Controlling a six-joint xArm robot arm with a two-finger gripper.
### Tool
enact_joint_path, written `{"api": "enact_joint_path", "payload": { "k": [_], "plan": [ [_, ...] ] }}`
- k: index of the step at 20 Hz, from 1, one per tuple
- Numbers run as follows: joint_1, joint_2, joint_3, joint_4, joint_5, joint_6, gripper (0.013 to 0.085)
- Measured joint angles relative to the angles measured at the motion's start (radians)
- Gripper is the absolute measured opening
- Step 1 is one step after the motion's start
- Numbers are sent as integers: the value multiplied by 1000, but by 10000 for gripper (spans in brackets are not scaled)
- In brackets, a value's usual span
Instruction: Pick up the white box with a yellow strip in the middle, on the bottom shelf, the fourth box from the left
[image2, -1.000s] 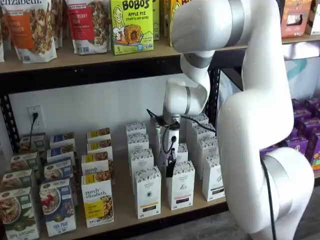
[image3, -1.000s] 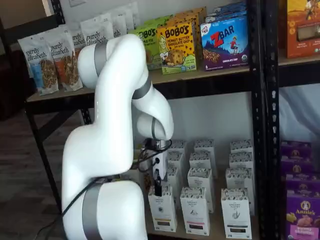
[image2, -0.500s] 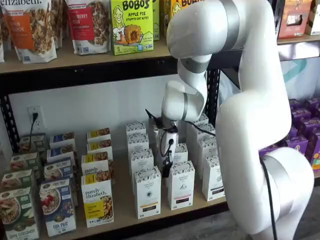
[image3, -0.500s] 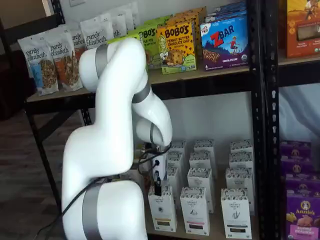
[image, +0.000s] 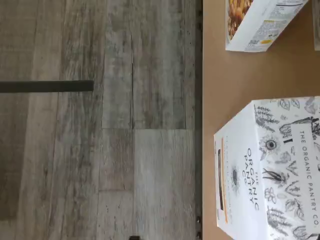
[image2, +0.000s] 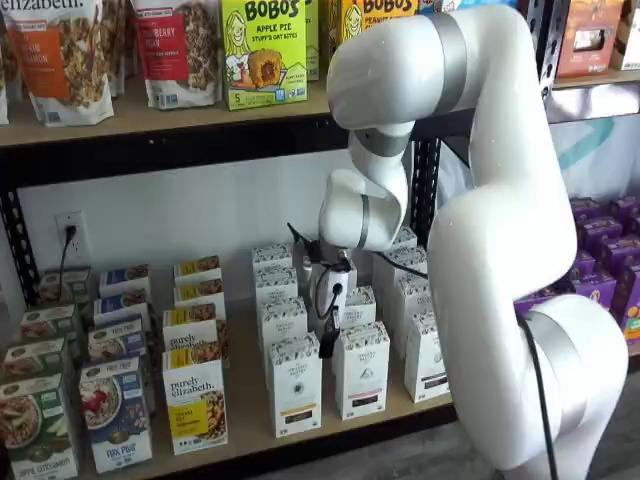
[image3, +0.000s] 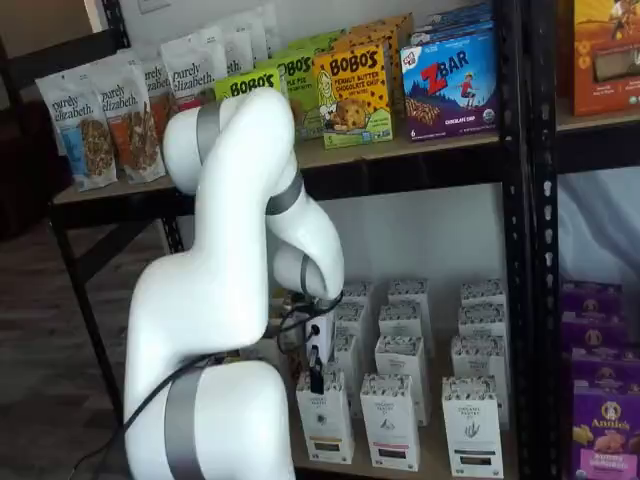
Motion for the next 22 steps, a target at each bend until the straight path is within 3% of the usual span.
{"api": "enact_joint_path", "payload": {
  "k": [8,18,22],
  "plan": [
    [-5,58,-89,-8,55,9,850],
    [-15,136,-197,-56,94,45,850],
    [-17,166,-229,-47,98,37,850]
  ]
}}
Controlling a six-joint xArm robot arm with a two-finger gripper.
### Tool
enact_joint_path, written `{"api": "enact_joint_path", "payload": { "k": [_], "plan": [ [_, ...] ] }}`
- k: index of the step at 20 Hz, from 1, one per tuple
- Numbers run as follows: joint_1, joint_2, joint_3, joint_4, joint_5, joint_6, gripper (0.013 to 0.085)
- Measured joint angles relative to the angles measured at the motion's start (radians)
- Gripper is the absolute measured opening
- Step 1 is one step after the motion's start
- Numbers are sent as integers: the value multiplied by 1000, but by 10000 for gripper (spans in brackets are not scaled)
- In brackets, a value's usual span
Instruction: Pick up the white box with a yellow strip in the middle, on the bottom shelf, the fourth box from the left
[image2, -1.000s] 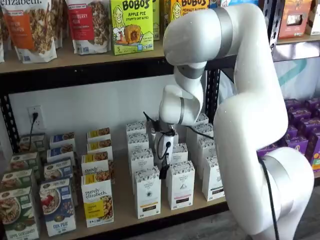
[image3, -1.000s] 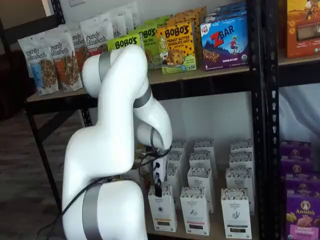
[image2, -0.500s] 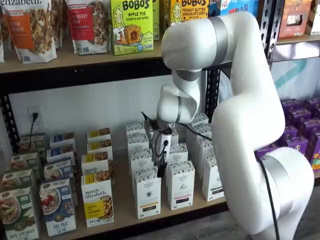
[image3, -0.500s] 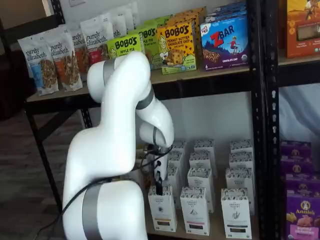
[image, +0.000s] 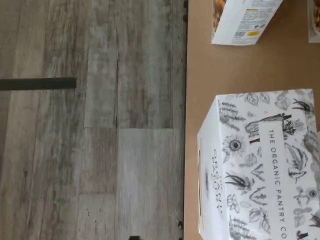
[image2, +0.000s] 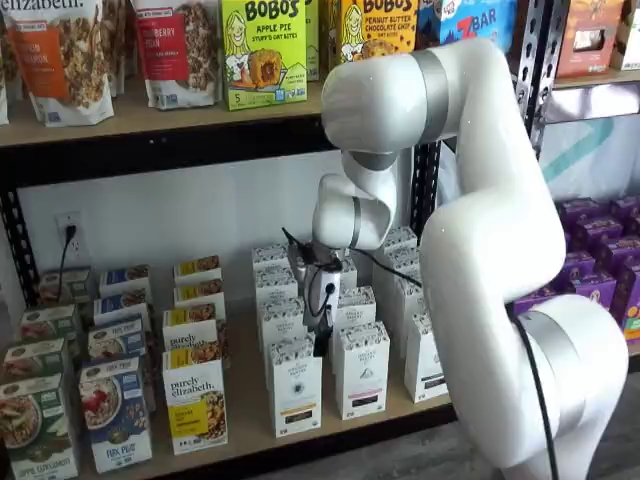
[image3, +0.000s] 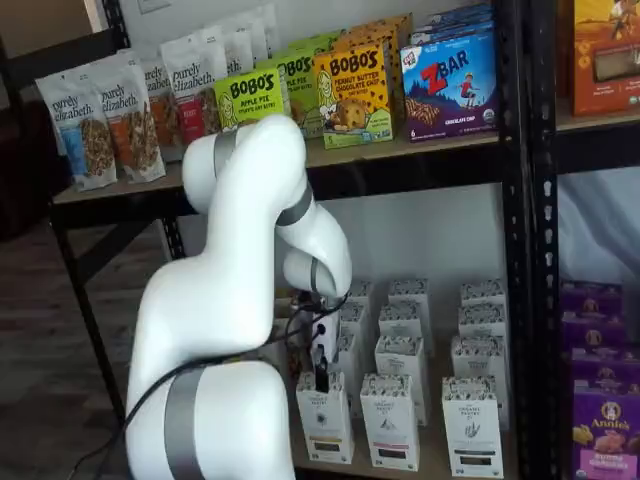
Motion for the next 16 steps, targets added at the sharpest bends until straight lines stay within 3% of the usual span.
{"api": "enact_joint_path", "payload": {
  "k": [16],
  "plan": [
    [19,111,-119,9,-19,12,850]
  ]
}}
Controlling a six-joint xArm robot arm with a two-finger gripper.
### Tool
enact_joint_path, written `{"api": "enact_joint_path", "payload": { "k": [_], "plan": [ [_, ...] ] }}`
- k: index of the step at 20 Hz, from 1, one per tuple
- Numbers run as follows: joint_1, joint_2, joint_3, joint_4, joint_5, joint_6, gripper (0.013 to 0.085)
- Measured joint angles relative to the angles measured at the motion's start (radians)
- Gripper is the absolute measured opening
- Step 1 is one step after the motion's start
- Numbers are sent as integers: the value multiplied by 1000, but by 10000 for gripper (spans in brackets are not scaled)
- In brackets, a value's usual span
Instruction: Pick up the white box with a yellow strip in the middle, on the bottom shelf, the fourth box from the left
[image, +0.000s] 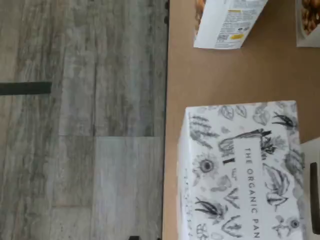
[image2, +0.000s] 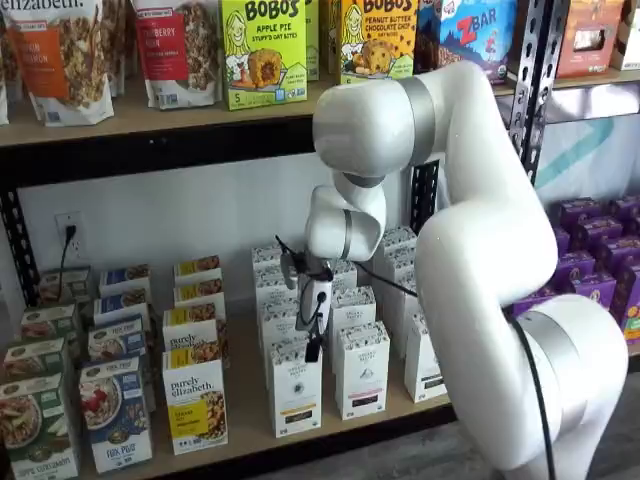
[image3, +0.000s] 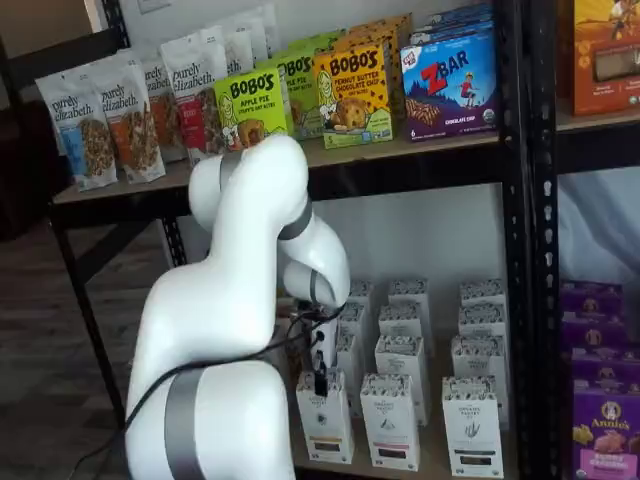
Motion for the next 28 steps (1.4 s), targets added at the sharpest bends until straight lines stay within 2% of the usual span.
{"api": "enact_joint_path", "payload": {
  "k": [5,9,12,28],
  "plan": [
    [-6,31,-40,-8,3,4,850],
    [-9,66,-89,-49,32,37,850],
    [-6,81,-105,-60,41,50,850],
    [-2,126,-126,-112,3,95,850]
  ]
}}
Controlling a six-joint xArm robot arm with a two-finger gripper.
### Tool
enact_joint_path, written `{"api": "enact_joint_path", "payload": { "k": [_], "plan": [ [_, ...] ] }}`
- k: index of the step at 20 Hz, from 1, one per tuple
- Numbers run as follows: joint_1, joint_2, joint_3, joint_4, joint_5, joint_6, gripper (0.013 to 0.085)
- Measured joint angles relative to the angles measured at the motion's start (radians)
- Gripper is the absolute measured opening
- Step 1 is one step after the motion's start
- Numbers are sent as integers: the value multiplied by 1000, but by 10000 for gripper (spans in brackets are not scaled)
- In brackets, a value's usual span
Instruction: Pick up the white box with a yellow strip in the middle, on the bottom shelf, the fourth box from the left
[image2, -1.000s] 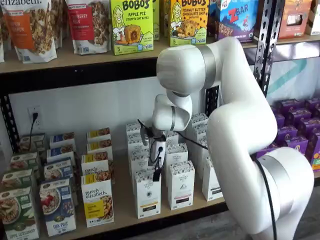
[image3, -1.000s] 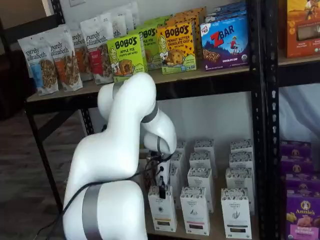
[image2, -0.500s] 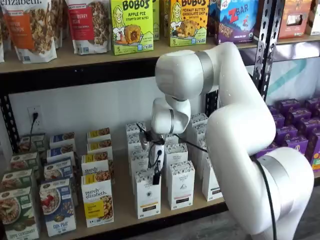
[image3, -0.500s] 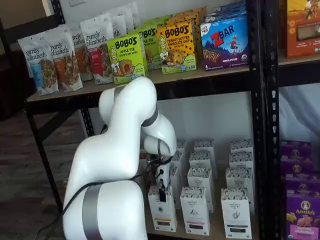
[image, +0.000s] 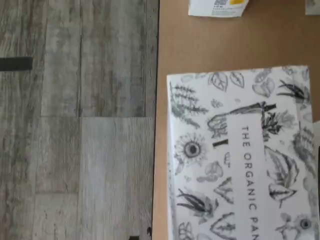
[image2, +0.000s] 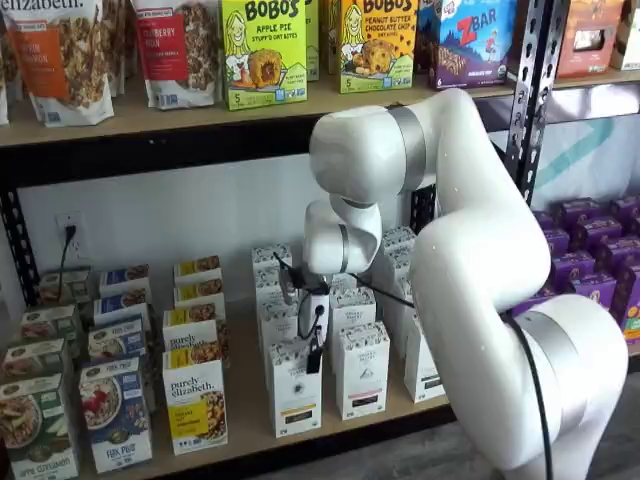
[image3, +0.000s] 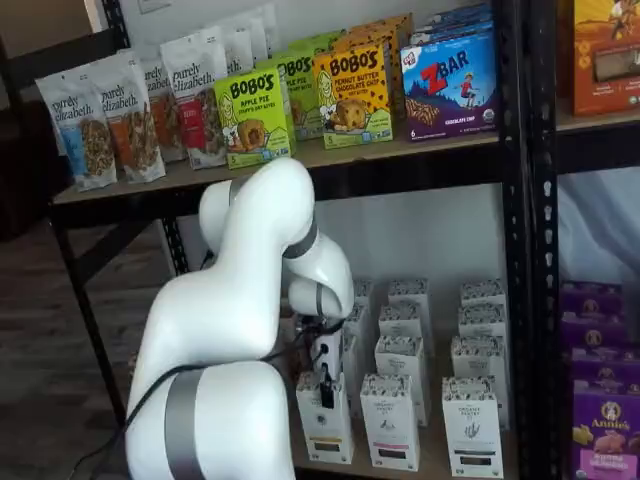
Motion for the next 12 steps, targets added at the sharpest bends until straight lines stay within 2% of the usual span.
{"api": "enact_joint_path", "payload": {
  "k": [12],
  "plan": [
    [-10,10,-5,-11,-1,-1,850]
  ]
}}
